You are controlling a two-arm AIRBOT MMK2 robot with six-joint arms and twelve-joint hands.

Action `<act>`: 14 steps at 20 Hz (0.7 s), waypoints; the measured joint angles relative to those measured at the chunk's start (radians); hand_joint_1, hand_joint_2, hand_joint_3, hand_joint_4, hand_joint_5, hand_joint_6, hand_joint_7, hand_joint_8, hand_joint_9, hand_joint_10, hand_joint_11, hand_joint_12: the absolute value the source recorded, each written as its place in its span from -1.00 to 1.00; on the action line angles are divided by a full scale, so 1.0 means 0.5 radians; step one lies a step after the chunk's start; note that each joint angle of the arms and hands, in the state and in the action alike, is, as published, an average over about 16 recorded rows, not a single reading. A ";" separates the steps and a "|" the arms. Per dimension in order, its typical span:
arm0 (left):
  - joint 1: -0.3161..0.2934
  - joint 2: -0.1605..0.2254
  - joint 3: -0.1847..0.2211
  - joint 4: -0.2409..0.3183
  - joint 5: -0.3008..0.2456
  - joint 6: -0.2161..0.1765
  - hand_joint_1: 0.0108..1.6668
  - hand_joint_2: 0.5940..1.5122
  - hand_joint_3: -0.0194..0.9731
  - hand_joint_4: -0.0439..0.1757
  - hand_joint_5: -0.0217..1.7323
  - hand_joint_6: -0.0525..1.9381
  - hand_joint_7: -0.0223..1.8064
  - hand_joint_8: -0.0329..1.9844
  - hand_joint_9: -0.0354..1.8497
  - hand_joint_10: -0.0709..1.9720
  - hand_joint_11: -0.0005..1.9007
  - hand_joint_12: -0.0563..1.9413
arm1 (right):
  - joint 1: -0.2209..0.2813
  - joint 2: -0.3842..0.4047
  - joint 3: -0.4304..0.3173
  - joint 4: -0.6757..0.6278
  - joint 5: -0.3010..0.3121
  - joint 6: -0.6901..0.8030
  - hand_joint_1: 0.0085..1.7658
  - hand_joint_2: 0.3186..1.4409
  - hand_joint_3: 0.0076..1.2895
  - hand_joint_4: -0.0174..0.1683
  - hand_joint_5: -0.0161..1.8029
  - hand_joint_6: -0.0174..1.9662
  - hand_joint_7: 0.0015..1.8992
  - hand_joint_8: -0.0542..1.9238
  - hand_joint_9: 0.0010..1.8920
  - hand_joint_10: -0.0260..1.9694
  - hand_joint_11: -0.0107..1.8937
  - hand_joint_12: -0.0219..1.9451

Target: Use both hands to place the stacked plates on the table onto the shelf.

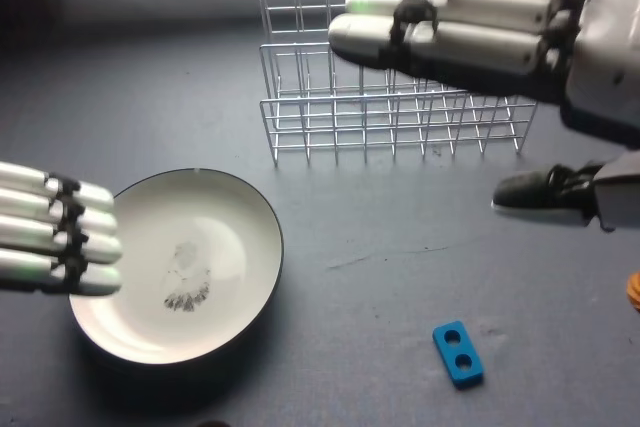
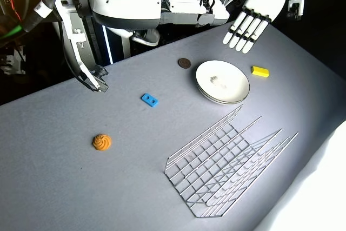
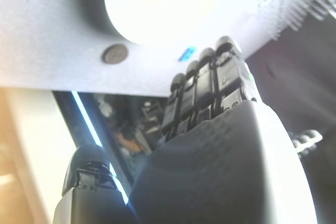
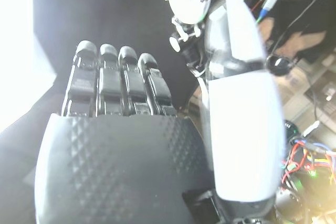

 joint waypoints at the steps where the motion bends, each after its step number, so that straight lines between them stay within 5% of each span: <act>1: 0.059 -0.020 0.005 -0.041 0.009 0.034 -0.99 0.12 -0.89 -0.58 -0.95 -0.93 -0.96 -0.95 -0.94 -0.91 -0.98 -0.94 | -0.008 -0.009 -0.001 0.001 -0.013 -0.005 0.00 0.36 -0.96 -0.78 -0.96 -0.96 -0.98 -0.92 -0.98 -0.96 -0.97 -0.98; 7: 0.313 -0.136 0.039 -0.221 0.098 0.166 -0.99 0.13 -0.90 -0.57 -0.95 -0.93 -0.96 -0.95 -0.94 -0.91 -0.98 -0.94 | -0.046 -0.076 -0.004 0.009 -0.131 -0.015 0.26 0.33 -0.96 -0.78 -0.96 -0.96 -0.98 -0.92 -0.98 -0.96 -0.97 -0.98; 14: 0.417 -0.237 0.096 -0.286 0.234 0.207 -0.99 0.13 -0.90 -0.58 -0.95 -0.93 -0.96 -0.95 -0.94 -0.91 -0.98 -0.94 | -0.056 -0.143 -0.004 0.018 -0.252 -0.011 0.35 0.38 -0.96 -0.78 -0.96 -0.97 -0.98 -0.92 -0.98 -0.96 -0.97 -0.98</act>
